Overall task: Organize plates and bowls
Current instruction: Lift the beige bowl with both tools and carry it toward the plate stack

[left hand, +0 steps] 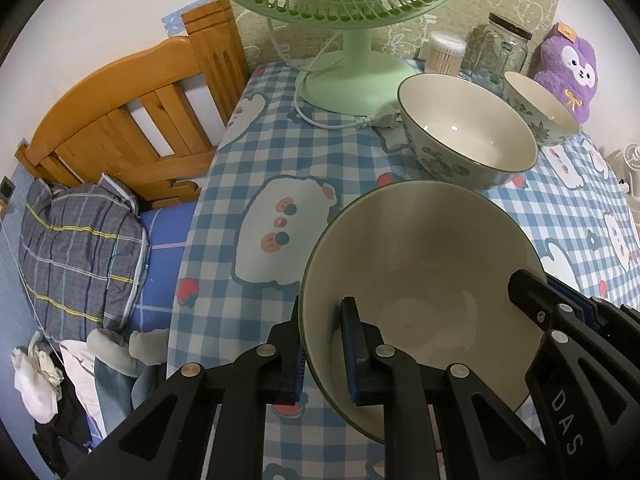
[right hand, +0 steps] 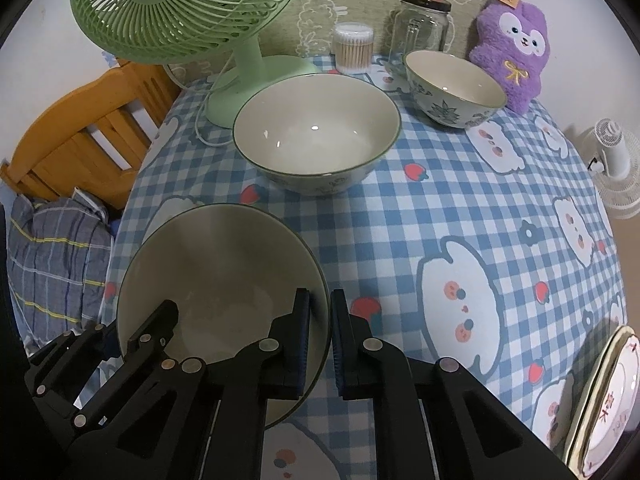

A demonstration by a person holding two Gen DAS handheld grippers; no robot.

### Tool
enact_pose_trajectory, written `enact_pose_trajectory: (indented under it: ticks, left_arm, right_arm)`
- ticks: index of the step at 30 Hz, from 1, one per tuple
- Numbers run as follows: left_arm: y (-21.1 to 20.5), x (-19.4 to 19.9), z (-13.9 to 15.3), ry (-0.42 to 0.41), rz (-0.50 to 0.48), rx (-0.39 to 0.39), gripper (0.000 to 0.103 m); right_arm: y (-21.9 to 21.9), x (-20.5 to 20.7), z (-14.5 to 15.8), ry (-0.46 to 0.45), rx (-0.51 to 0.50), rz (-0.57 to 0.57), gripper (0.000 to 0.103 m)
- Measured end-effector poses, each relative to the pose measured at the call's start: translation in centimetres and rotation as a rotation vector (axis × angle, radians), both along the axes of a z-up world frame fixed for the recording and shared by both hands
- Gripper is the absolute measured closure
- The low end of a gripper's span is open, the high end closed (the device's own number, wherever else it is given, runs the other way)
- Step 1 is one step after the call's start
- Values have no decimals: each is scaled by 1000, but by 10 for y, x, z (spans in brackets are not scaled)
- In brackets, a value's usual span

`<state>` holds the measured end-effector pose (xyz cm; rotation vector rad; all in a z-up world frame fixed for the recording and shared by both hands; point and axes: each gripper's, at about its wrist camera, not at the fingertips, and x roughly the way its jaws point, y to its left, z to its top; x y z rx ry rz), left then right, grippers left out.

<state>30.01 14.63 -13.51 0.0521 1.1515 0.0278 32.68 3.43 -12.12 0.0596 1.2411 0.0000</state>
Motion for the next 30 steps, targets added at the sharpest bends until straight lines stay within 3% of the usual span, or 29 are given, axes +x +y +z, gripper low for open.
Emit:
enact_pose_trajectory:
  ticks: [18, 30]
  left_arm:
    - [-33, -31, 25, -40, -32, 1, 90]
    - [-80, -69, 54, -89, -18, 9, 90]
  right_arm:
    - [-38, -39, 35, -43, -8, -21, 90]
    - [-85, -72, 66, -82, -7, -10, 90]
